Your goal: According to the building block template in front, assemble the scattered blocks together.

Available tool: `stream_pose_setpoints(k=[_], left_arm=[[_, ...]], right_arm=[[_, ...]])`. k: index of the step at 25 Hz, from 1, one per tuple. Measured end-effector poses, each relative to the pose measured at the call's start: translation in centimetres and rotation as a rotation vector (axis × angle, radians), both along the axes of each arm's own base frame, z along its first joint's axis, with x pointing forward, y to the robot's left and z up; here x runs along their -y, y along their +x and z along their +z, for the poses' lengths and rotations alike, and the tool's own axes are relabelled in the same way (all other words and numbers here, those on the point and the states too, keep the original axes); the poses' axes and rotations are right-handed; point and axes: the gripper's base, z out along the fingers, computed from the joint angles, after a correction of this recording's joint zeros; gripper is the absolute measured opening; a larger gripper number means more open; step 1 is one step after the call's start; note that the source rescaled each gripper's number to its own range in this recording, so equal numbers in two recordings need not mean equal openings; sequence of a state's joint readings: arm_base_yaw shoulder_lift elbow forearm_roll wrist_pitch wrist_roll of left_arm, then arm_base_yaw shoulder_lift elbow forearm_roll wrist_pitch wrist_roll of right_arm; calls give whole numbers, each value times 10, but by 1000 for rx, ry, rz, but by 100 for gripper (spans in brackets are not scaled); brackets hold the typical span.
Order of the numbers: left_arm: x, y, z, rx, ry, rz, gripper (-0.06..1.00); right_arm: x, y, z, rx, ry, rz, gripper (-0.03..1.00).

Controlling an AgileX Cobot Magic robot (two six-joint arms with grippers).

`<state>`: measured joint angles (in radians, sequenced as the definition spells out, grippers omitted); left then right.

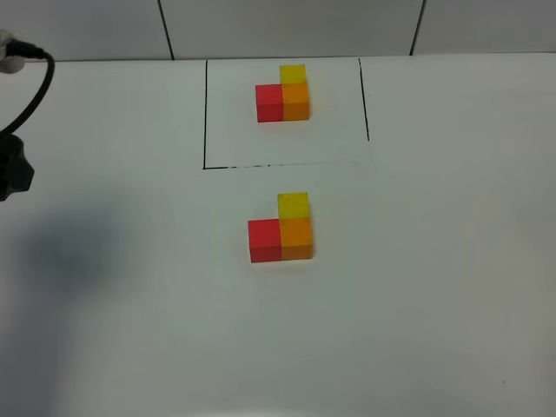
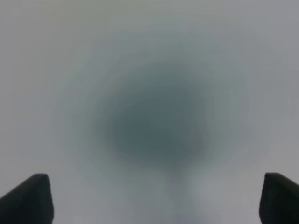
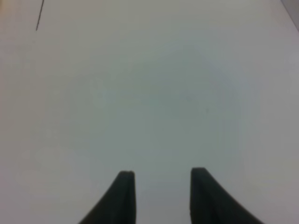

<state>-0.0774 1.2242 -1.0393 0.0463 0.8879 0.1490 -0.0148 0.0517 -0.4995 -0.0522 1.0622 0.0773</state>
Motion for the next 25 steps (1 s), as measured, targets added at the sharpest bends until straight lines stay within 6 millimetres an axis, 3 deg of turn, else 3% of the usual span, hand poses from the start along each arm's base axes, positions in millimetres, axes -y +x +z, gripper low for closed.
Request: stream_pose_setpoints(k=[9, 15, 25], left_arm=[[-6, -81, 10, 162, -49, 54, 97], [-5, -123, 15, 280, -134, 64, 95], [-4, -182, -17, 347, -200, 47, 92]], right_arm=[[0, 0, 0, 0, 0, 0, 0], [0, 0, 0, 0, 0, 0, 0], [0, 0, 0, 0, 0, 0, 0]])
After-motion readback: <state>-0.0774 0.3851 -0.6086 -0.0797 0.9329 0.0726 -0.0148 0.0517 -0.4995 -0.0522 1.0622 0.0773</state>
